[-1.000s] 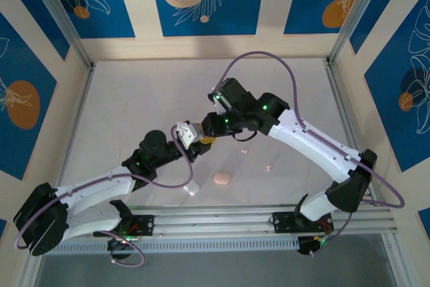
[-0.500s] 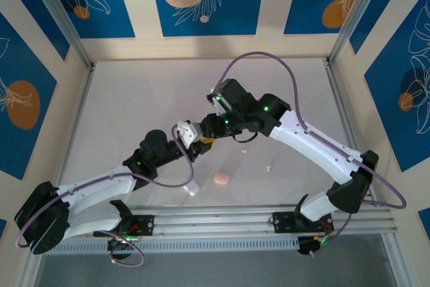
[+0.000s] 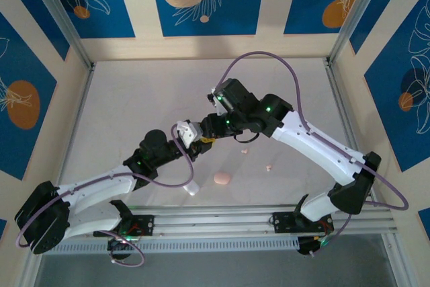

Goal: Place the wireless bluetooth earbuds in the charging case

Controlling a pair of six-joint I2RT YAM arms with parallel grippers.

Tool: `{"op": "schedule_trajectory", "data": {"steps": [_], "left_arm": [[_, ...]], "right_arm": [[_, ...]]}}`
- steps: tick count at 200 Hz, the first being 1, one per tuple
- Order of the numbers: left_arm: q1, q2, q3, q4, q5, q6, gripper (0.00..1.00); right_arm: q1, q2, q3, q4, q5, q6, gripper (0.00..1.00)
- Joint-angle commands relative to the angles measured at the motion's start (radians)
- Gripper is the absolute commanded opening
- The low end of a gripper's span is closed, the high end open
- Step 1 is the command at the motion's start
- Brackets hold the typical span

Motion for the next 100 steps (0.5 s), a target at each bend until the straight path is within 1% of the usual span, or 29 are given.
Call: {"op": "schedule_trajectory", "data": {"steps": [1,37,58,85,100], "left_arm": [[-0.01,-0.016,0.01,0.074,0.007,-0.018,0.27],[-0.011,-0.021,0.005,0.086,0.008,-0.018,0.28],[-0.011,-0.023,0.001,0.096,0.011,-0.019,0.28],[-0.012,-0.036,-0.01,0.109,0.019,-0.025,0.28],[-0.011,-0.048,-0.013,0.11,0.033,-0.031,0.28]], "right_arm": [[0.002,-0.065,0.01,0.008,-0.005,0.011,0.36],[0.003,-0.118,-0.01,0.035,-0.01,0.014,0.37],[0.003,-0.168,-0.043,0.091,-0.021,0.009,0.38],[-0.007,-0.274,-0.145,0.19,0.056,0.037,0.4],[-0.044,-0.331,-0.209,0.231,0.076,0.07,0.41]]}}
